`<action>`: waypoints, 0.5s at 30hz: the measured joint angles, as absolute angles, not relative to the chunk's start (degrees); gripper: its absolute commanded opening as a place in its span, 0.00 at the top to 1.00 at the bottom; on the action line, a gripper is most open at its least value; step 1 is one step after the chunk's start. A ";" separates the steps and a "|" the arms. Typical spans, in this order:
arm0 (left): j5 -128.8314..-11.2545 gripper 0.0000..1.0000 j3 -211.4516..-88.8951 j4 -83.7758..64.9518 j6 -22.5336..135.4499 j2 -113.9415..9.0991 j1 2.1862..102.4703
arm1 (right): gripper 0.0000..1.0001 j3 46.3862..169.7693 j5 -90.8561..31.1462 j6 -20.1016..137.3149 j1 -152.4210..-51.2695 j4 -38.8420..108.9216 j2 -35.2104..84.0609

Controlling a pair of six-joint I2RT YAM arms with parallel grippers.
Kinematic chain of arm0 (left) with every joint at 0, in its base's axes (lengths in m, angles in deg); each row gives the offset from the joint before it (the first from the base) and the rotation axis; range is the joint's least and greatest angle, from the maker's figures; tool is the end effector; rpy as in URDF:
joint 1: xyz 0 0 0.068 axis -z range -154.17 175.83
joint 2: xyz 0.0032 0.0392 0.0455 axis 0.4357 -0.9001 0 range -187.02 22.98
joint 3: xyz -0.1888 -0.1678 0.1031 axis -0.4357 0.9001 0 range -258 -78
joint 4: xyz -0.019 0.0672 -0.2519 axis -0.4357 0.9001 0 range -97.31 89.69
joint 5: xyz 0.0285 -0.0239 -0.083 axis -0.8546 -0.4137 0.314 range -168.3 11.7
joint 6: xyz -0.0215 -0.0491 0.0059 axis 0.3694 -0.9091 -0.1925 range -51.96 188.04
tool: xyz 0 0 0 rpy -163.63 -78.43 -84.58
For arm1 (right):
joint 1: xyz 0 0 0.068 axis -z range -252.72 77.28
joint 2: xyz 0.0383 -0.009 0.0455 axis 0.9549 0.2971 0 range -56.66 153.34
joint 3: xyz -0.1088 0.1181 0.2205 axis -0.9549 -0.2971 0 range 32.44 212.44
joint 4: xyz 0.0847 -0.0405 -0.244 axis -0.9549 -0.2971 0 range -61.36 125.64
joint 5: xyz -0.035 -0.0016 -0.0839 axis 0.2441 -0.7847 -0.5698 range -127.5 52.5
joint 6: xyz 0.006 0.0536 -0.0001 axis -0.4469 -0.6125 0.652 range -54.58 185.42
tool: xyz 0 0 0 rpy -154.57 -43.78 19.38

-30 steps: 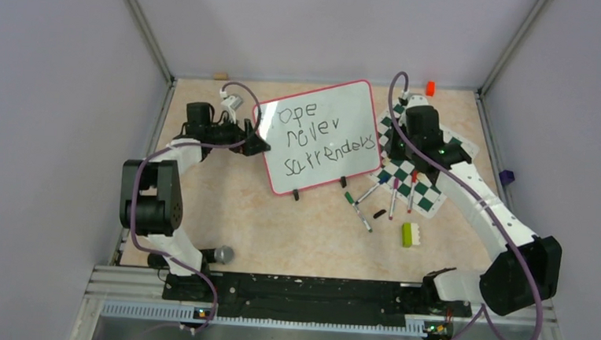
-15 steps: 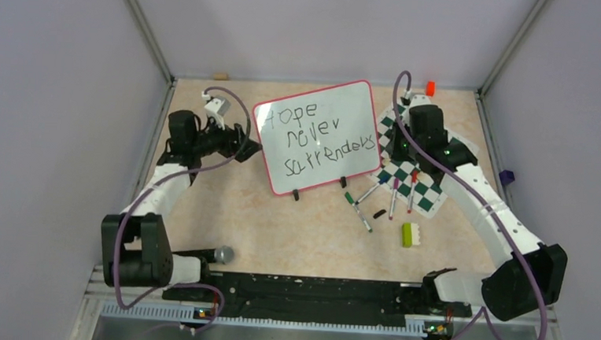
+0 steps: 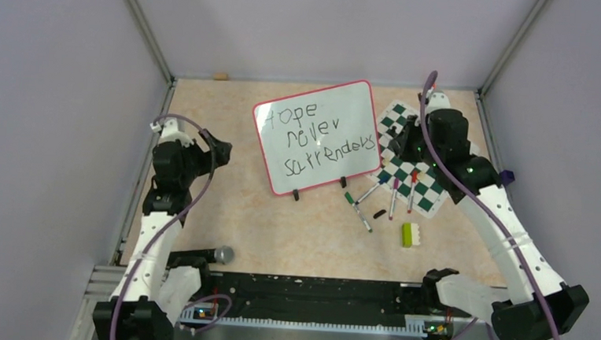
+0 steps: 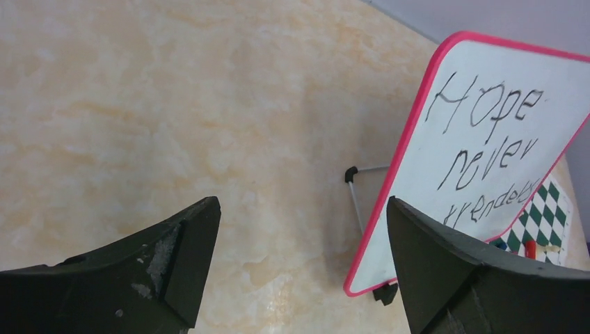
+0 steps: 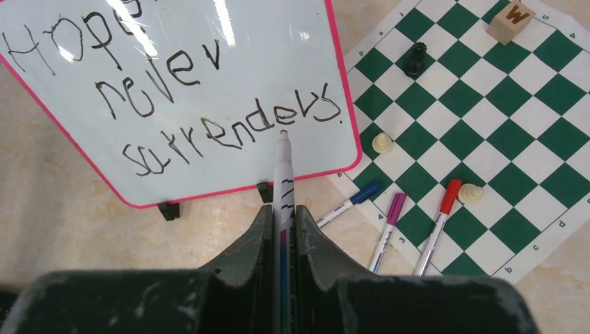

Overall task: Write a sentence on the whiteboard
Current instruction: Pick up the pen cap from the center of the board.

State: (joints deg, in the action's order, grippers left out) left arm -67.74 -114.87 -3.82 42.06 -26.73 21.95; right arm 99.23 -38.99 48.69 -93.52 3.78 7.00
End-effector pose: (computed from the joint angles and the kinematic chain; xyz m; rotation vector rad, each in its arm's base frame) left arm 0.2060 0.0074 0.2882 -0.3566 1.8397 -0.4379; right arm 0.2249 0.0845 0.3706 -0.0583 2.0926 0.3731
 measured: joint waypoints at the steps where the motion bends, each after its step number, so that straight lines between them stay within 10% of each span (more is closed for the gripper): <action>1: -68.04 0.14 -114.04 -3.32 40.51 -26.36 21.71 | 1.00 99.23 -38.84 48.60 -93.52 3.45 6.65; 15: -74.29 0.35 -125.64 4.61 46.00 -35.93 64.70 | 1.00 100.15 -48.33 41.85 -93.52 -11.17 -3.73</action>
